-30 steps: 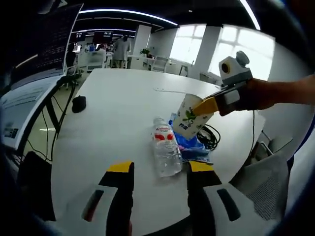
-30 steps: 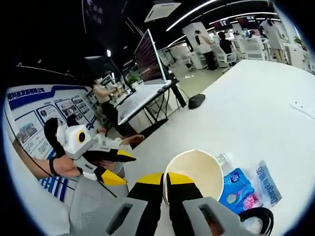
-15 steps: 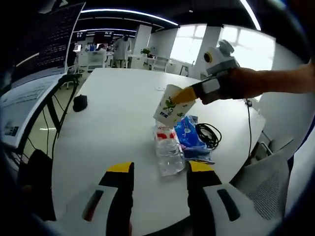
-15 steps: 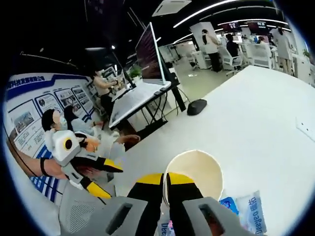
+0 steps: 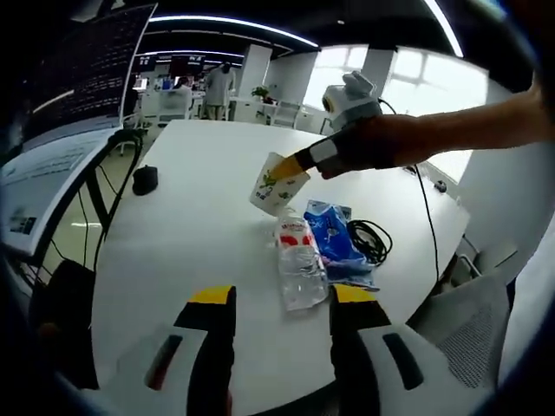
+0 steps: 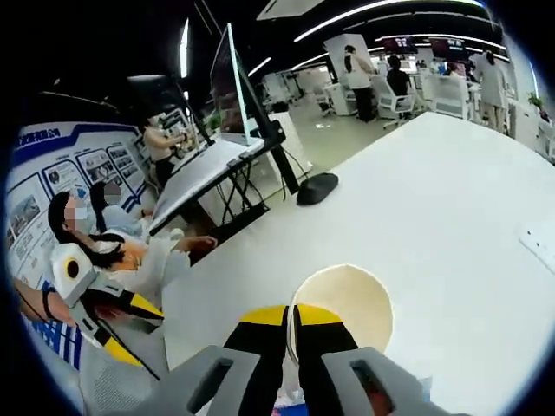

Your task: Arrange the tabletop items into an orderly group along one side of the table until the central work area is clear of visible clutter.

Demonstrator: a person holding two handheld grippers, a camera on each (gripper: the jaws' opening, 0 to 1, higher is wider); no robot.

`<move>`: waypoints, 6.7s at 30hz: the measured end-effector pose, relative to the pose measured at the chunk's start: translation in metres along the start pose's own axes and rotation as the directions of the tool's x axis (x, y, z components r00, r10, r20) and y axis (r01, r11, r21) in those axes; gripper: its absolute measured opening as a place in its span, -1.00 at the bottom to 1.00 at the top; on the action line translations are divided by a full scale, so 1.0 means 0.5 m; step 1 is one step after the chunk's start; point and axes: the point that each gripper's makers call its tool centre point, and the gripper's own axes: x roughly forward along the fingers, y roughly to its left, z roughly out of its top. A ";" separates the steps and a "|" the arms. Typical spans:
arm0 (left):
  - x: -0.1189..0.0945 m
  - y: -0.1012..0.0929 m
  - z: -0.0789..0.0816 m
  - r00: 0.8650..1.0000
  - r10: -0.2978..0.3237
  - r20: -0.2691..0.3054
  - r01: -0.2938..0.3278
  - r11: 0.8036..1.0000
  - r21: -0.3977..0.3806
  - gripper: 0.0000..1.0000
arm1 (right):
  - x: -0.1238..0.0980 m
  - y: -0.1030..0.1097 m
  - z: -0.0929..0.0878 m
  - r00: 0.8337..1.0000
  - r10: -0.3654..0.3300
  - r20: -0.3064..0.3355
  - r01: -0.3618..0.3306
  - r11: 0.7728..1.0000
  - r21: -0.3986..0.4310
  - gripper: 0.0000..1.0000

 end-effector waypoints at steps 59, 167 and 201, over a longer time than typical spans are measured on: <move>0.008 0.008 0.017 1.000 0.004 0.001 -0.004 1.000 0.002 -0.17 | 0.017 -0.117 -0.023 0.939 -0.245 -0.240 0.099 0.863 -0.495 -0.58; 0.205 -0.083 0.044 0.975 -0.014 -0.224 0.016 1.000 0.010 -0.28 | -0.488 -0.031 -0.424 0.862 -0.480 0.163 0.407 0.847 0.341 -0.57; 0.317 -0.045 -0.018 0.878 0.066 -0.474 -0.116 0.990 -0.078 -0.18 | -0.493 -0.041 -0.468 0.867 -0.479 0.140 0.403 0.838 0.369 -0.56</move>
